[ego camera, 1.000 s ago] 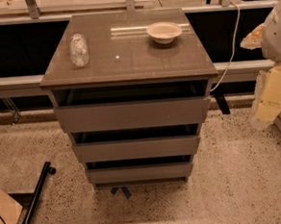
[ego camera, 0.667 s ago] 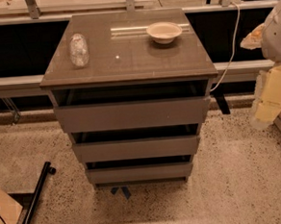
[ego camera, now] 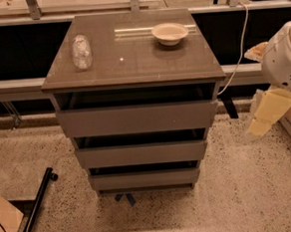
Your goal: Open bottom drawer
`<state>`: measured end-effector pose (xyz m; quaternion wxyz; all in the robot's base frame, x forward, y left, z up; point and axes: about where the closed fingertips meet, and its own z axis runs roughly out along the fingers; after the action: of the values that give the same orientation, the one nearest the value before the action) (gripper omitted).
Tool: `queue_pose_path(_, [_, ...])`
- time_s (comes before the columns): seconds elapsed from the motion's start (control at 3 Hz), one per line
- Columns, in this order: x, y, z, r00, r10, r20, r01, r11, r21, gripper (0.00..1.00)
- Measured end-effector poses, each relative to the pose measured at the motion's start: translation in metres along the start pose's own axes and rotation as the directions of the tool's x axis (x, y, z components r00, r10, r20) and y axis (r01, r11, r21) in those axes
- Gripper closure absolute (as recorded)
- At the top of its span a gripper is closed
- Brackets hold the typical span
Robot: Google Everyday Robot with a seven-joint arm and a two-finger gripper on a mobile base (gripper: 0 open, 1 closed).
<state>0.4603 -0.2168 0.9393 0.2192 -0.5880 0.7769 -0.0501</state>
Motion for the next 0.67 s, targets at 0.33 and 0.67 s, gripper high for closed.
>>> queue_pose_path(0.33, [0.014, -0.020, 0.026, 0.997, 0.007, 0.071, -0.012, 0.9977, 0.067, 0.00])
queue_pose_path(0.67, [0.031, -0.049, 0.058, 0.980, -0.003, 0.200, -0.012, 0.9974, 0.071, 0.00])
